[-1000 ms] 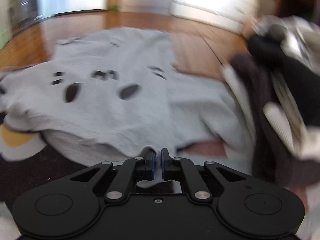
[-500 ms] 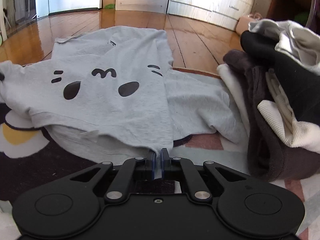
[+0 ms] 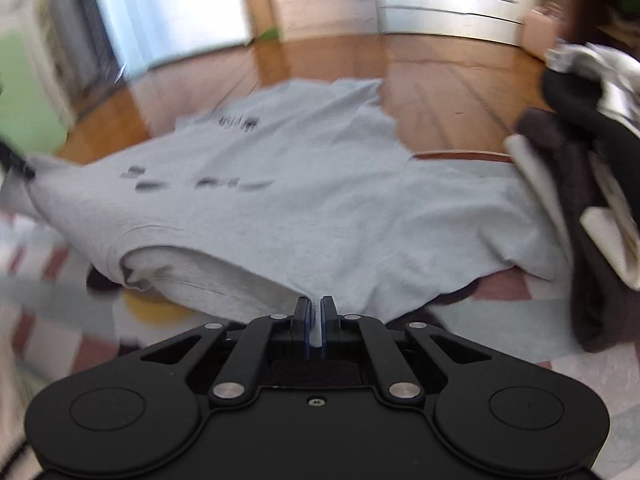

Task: Fold clothes

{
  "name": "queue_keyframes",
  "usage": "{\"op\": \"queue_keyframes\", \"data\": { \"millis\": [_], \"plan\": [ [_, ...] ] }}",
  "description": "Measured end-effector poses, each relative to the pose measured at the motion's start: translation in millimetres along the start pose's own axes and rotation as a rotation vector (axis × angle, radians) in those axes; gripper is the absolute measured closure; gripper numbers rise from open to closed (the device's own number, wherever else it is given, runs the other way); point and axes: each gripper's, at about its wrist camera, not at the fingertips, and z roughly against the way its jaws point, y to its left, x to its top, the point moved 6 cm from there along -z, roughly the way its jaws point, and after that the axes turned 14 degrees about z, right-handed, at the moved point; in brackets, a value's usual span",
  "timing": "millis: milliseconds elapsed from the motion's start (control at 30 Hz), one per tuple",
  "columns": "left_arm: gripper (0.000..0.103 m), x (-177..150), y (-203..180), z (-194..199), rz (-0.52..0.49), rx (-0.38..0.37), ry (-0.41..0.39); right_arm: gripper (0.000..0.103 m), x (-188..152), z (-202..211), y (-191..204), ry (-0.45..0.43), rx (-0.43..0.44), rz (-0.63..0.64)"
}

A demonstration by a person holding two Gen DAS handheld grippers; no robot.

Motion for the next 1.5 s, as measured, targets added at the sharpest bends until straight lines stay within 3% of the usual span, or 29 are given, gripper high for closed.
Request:
{"op": "queue_keyframes", "data": {
  "millis": [67, 167, 367, 533, 600, 733, 833, 900, 1000, 1133, 1233, 1333, 1433, 1500],
  "plan": [
    [0.092, -2.9, 2.1, -9.0, 0.000, 0.050, 0.037, 0.097, -0.1, 1.2, 8.6, 0.019, 0.004, 0.040],
    [0.087, -1.1, 8.5, -2.7, 0.102, -0.011, 0.062, 0.096, 2.2, 15.7, 3.3, -0.014, 0.003, -0.002],
    [0.059, 5.4, -13.7, 62.8, 0.100, -0.142, -0.048, 0.087, 16.6, 39.4, -14.6, -0.075, 0.016, -0.121],
    [0.055, 14.7, -49.6, 119.1, 0.140, -0.375, -0.068, 0.085, 26.1, 35.3, -28.3, -0.074, 0.089, -0.280],
    [0.055, 19.8, -66.0, 140.6, 0.132, -0.441, -0.070, 0.079, 34.8, 30.7, -32.1, -0.071, 0.128, -0.351],
    [0.050, 35.1, -101.9, 181.1, 0.056, -0.499, -0.090, 0.075, 67.6, 19.8, -36.0, -0.055, 0.174, -0.423],
    [0.046, 46.3, -122.3, 191.9, 0.026, -0.503, -0.036, 0.067, 82.0, 10.9, -30.9, -0.027, 0.164, -0.383],
    [0.046, 45.3, -124.7, 190.1, 0.012, -0.476, -0.010, 0.066, 89.3, 4.9, -27.0, -0.006, 0.154, -0.350],
    [0.046, 31.2, -108.8, 181.9, 0.057, -0.524, -0.037, 0.066, 99.1, -2.9, -22.8, 0.033, 0.138, -0.298],
    [0.046, -5.1, -81.2, 139.5, 0.119, -0.612, -0.051, 0.066, 104.4, -4.9, -28.7, 0.128, 0.105, -0.208],
    [0.046, -2.5, -74.4, 95.9, 0.148, -0.571, 0.032, 0.066, 119.2, -1.1, -33.8, 0.201, 0.075, -0.141],
    [0.046, 5.3, -81.5, 74.0, 0.218, -0.648, 0.089, 0.066, 152.2, 15.1, -36.7, 0.232, 0.083, -0.125],
    [0.046, 12.5, -89.0, 53.0, 0.282, -0.723, 0.138, 0.056, 184.2, 26.6, -34.3, 0.271, 0.054, -0.065],
    [0.048, 11.2, -94.4, 39.2, 0.270, -0.721, 0.093, 0.054, 200.4, 29.1, -32.7, 0.318, 0.000, 0.000]
  ]
}}
